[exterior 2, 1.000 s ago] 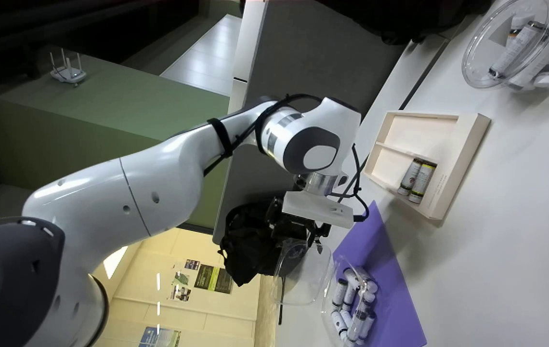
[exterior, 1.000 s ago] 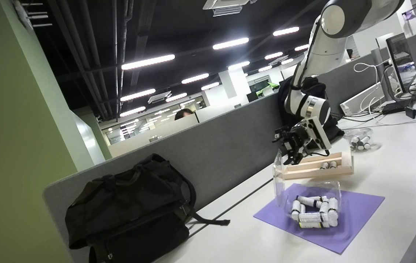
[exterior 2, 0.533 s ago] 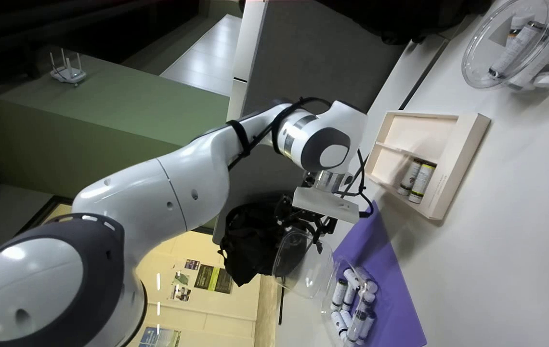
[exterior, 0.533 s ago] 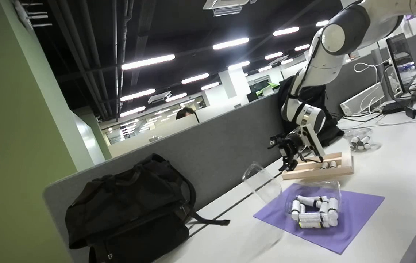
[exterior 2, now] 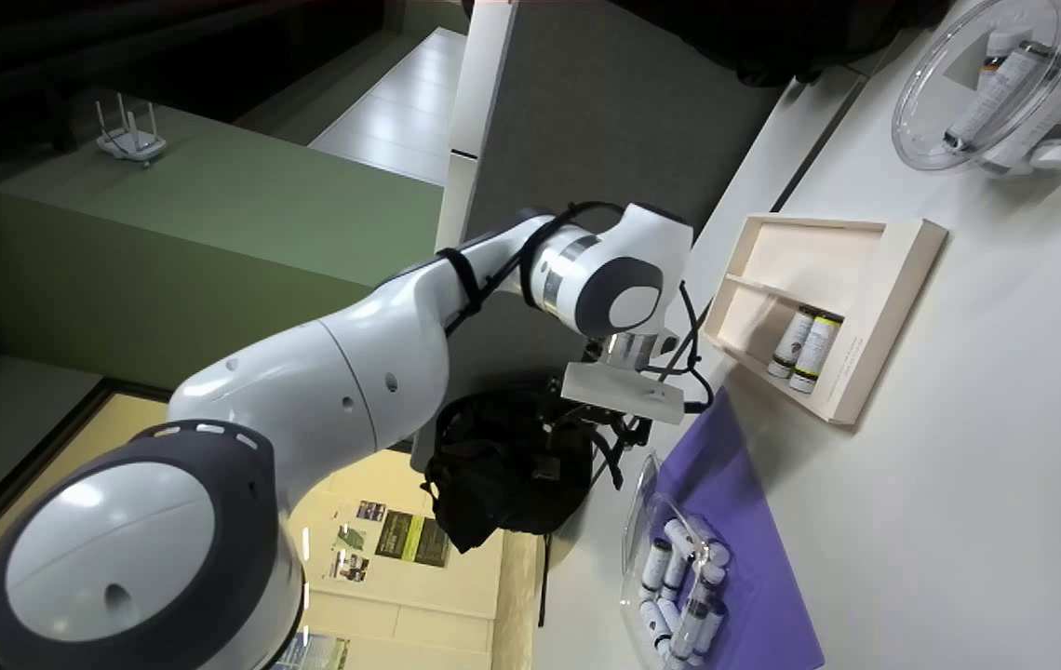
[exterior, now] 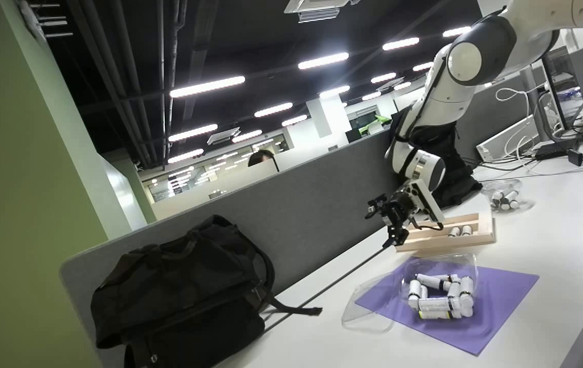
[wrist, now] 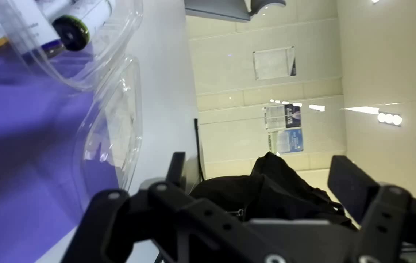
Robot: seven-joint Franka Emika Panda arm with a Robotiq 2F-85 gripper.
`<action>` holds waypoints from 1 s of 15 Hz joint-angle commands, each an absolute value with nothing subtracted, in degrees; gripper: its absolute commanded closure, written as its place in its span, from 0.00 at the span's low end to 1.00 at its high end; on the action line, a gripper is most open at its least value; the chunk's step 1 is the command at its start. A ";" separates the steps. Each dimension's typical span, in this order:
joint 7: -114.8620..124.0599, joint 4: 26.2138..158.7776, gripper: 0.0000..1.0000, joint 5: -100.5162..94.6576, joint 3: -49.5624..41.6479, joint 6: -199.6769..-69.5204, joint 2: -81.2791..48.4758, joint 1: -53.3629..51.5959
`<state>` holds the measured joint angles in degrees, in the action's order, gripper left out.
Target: Open the box
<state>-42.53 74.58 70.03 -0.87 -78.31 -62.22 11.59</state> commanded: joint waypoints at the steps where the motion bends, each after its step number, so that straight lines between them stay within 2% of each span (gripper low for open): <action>1: -38.66 81.35 0.00 67.09 -2.70 -86.86 -53.13 7.47; 8: -32.98 95.73 0.00 56.61 -2.83 -104.37 -35.52 0.24; 15: -19.04 106.52 0.00 36.82 -1.07 -117.40 -20.96 -4.95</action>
